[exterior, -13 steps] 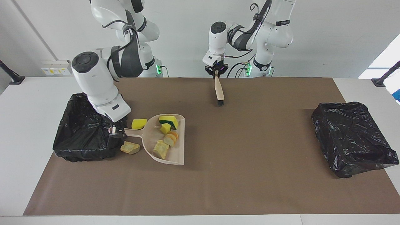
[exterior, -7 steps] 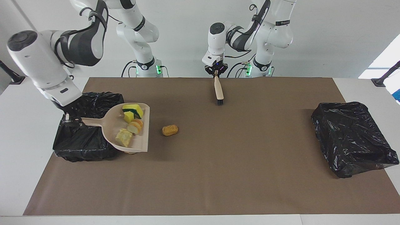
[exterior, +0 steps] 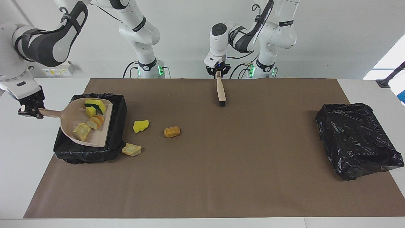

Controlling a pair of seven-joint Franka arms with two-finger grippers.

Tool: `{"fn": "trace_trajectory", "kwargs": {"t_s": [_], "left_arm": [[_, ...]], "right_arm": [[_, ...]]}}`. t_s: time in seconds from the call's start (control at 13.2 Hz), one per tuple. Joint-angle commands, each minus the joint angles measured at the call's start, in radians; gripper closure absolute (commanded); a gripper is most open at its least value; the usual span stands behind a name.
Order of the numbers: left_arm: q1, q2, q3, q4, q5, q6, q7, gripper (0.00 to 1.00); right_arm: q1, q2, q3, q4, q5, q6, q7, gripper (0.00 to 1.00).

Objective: Sweep and dump trash in bin

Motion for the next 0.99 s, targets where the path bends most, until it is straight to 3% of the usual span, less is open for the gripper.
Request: {"fn": "trace_trajectory", "kwargs": {"t_s": [0.0, 0.3, 0.53, 0.91], "left_arm": [[0.097, 0.071, 0.005, 0.124, 0.001, -0.072, 0.1, 0.0], [0.272, 0.105, 0.008, 0.232, 0.124, -0.085, 0.241, 0.0], [0.45, 0.099, 0.006, 0.29, 0.191, -0.091, 0.436, 0.0], [0.679, 0.117, 0.006, 0.601, 0.191, -0.349, 0.726, 0.0]], "right_arm": [[0.003, -0.028, 0.012, -0.027, -0.154, 0.002, 0.053, 1.0], [0.063, -0.068, 0.015, -0.051, -0.368, -0.055, 0.153, 1.0], [0.065, -0.096, 0.017, -0.051, -0.382, -0.125, 0.153, 1.0], [0.098, -0.129, 0.02, -0.062, -0.443, -0.184, 0.174, 1.0]]}}
